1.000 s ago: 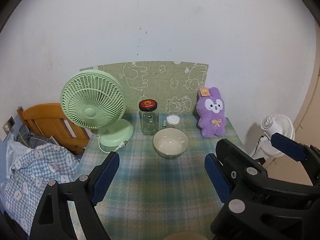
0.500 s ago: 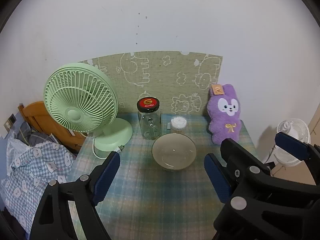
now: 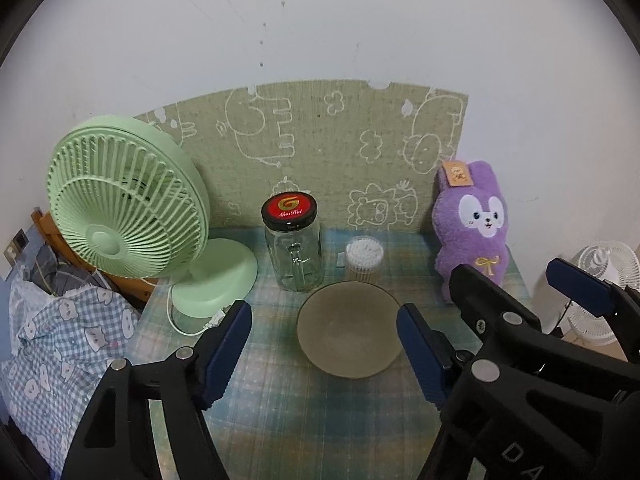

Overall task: Organize plates and bowls
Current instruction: 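Move both grippers toward the rim of the small bowl by the jar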

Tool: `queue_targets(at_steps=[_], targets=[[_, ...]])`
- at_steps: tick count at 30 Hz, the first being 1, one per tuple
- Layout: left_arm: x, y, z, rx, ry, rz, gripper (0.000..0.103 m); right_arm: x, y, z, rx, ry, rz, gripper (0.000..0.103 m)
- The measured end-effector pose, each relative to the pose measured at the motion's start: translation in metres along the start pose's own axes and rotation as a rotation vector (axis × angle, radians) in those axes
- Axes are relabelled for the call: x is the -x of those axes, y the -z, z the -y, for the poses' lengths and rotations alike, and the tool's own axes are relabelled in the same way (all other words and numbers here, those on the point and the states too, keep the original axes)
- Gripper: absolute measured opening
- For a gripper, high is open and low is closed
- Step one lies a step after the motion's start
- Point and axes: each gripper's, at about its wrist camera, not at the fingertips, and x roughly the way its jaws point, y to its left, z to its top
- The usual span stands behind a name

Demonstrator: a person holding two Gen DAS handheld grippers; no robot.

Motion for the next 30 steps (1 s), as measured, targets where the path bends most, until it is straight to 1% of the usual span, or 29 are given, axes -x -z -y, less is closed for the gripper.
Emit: queue_targets(at_steps=[5,7,8,9,14,16,18,22,24,25,26,28,30], targets=[[-0.022,0.000,0.003,-0.013,-0.018,-0.006,0.074,-0.026,0.000,0.004,-0.002,0.001,-0.025,0.083],[-0.030,0.001,0.004,-0.005,-0.023,-0.006,0.074,-0.037,0.000,0.006,-0.005,0.001,-0.034,0.081],[-0.036,0.001,0.004,-0.003,-0.023,-0.012,0.073,-0.041,0.001,0.006,-0.003,0.002,-0.037,0.077],[-0.043,0.001,0.004,-0.003,-0.022,-0.023,0.071,-0.047,0.001,0.007,0.000,0.004,-0.039,0.074],[-0.070,0.005,0.005,-0.005,-0.024,-0.061,0.064,-0.075,0.006,0.006,0.022,0.016,-0.052,0.073],[-0.079,0.008,0.005,-0.011,-0.039,-0.068,0.061,-0.086,0.009,0.005,0.024,0.015,-0.064,0.072],[-0.090,0.010,0.006,-0.012,-0.059,-0.081,0.058,-0.097,0.012,0.005,0.018,0.008,-0.083,0.068],[-0.107,0.015,0.004,-0.010,-0.066,-0.106,0.053,-0.116,0.019,0.005,0.009,-0.001,-0.112,0.067],[-0.113,0.016,0.003,-0.008,-0.066,-0.111,0.050,-0.125,0.021,0.005,0.006,-0.005,-0.123,0.062],[-0.117,0.017,0.002,-0.009,-0.070,-0.116,0.045,-0.128,0.022,0.005,0.004,-0.008,-0.129,0.061],[-0.120,0.018,0.001,-0.005,-0.075,-0.119,0.043,-0.133,0.023,0.005,0.001,-0.013,-0.138,0.058],[-0.126,0.021,-0.001,0.006,-0.076,-0.128,0.042,-0.140,0.025,0.005,-0.008,-0.021,-0.154,0.056],[-0.132,0.023,-0.004,0.023,-0.059,-0.140,0.041,-0.146,0.028,0.005,-0.013,-0.029,-0.161,0.056]])
